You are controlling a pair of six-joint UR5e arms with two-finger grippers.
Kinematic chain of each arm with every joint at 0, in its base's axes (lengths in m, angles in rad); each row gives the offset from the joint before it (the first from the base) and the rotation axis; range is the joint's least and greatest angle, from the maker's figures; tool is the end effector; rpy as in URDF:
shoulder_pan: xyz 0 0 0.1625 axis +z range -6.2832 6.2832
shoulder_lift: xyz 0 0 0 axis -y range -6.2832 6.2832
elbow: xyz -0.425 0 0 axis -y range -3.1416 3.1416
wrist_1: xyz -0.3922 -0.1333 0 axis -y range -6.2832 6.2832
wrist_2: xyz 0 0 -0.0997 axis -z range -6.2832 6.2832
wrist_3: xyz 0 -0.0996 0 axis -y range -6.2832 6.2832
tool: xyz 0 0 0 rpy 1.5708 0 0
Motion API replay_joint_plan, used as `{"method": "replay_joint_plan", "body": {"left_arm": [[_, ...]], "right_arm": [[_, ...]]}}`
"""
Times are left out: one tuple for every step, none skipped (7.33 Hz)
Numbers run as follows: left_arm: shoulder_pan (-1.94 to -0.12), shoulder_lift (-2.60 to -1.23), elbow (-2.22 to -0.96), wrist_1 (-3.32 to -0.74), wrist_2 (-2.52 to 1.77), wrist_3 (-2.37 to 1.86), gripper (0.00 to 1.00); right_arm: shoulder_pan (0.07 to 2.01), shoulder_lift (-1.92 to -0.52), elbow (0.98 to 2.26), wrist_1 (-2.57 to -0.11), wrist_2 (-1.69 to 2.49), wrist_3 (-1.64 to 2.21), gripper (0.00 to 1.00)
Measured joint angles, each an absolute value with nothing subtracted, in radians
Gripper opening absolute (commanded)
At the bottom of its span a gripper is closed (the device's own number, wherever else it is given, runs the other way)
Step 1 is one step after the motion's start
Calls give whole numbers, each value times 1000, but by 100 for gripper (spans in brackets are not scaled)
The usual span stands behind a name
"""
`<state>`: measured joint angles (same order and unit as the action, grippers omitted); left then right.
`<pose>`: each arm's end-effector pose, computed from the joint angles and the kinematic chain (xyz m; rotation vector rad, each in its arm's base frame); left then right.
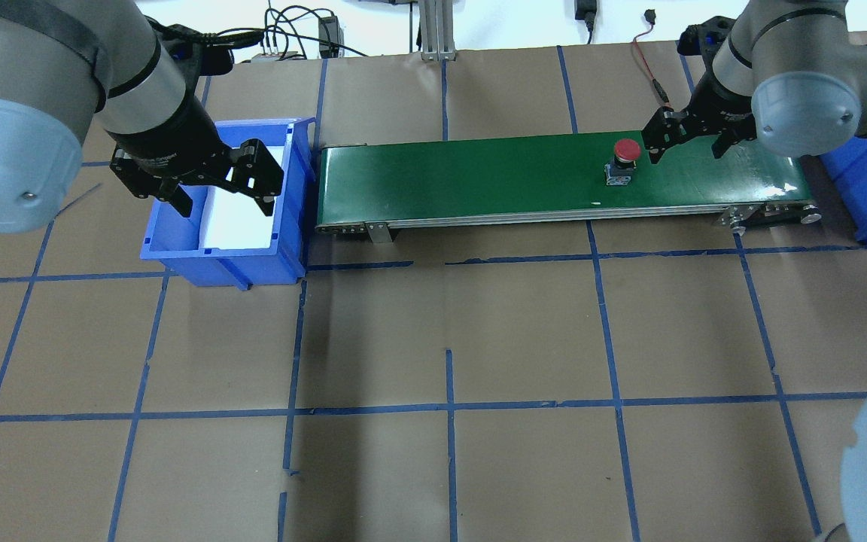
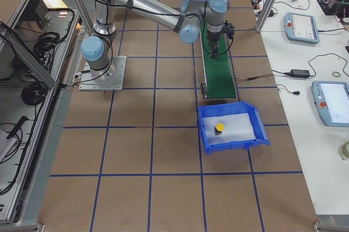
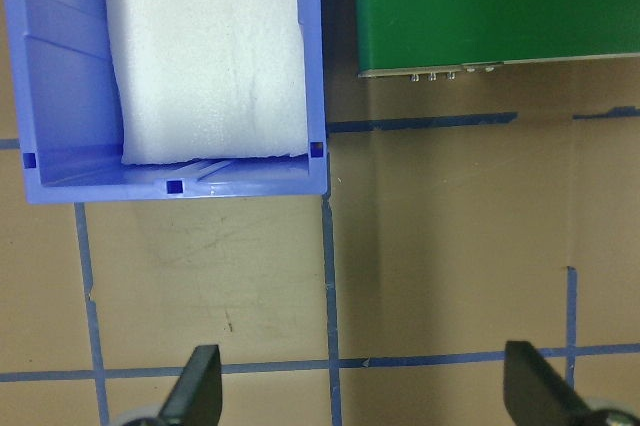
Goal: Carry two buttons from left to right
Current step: 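Move the right gripper over the red button on the conveyor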
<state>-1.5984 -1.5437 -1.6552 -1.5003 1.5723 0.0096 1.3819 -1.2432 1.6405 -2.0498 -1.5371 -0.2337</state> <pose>-0.1464 -0.4772 0.4666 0.0584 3.1396 -0.0207 0.0205 -0.6208 0.3221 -0.0721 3.1220 -0.1358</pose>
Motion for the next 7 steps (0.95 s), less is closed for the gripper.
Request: {"method": "replay_joint_plan", "body": {"left_arm": [[-1598, -1544, -1655, -1500, 1572, 9, 100], [-1598, -1544, -1655, -1501, 1572, 9, 100], [-1598, -1545, -1655, -1501, 1572, 9, 100], [-1598, -1545, -1655, -1502, 1572, 9, 100], [-1598, -1545, -1655, -1501, 1572, 9, 100], [-1598, -1544, -1655, -1501, 1572, 9, 100], [-1598, -1544, -1655, -1501, 1572, 9, 100]], "right_arm": [[1382, -1242, 1637, -2050, -1537, -234, 100], [1382, -1241, 1633, -2050, -1537, -233, 100], [1382, -1239, 1629, -2051, -1534, -233, 100], [1382, -1235, 1626, -2052, -1525, -231, 100], [1382, -1233, 1626, -2053, -1517, -227, 100], [1382, -1233, 1629, -2053, -1516, -225, 100], [1382, -1231, 1633, -2053, -1514, -224, 100]]}}
